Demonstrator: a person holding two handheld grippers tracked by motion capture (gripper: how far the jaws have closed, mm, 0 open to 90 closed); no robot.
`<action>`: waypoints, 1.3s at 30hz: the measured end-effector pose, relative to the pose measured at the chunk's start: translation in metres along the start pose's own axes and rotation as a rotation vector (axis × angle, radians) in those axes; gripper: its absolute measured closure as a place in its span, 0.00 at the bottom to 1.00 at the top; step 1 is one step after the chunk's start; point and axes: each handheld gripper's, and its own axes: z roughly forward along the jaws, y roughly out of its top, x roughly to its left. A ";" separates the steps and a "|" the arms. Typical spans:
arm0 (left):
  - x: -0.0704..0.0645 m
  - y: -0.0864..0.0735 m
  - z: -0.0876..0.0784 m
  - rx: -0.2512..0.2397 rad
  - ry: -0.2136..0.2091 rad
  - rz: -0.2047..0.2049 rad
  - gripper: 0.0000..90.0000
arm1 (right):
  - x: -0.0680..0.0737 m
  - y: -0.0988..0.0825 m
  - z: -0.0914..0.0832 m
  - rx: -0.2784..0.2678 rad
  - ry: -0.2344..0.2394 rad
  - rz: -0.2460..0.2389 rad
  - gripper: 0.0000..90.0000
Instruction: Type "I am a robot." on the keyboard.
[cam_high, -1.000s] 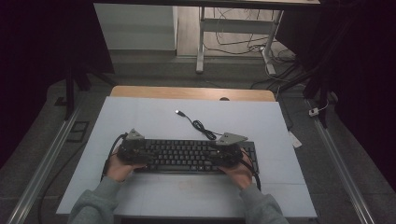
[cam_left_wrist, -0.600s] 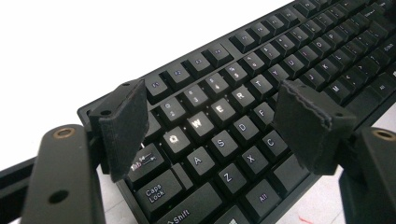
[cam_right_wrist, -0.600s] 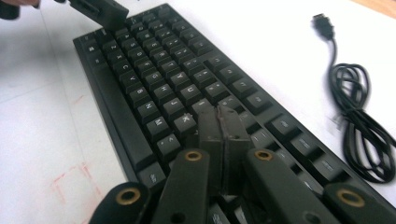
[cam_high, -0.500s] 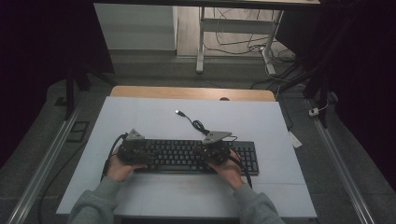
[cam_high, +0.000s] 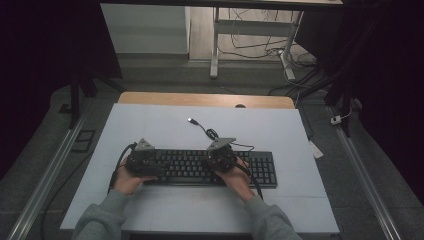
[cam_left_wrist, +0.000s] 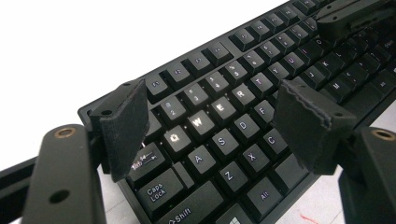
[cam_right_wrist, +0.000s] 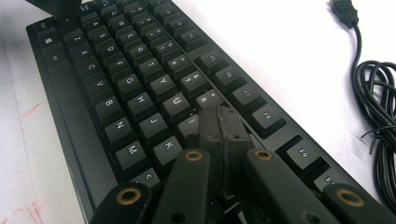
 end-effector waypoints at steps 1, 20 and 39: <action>0.000 0.000 0.000 0.000 0.000 0.001 0.29 | 0.000 0.000 0.000 0.001 -0.003 -0.001 0.99; 0.000 0.000 0.001 0.004 0.002 0.009 0.29 | 0.002 -0.002 0.004 0.021 -0.008 -0.009 1.00; -0.001 0.000 -0.001 0.000 0.002 0.017 0.30 | -0.004 -0.013 -0.027 -0.064 -0.017 0.022 1.00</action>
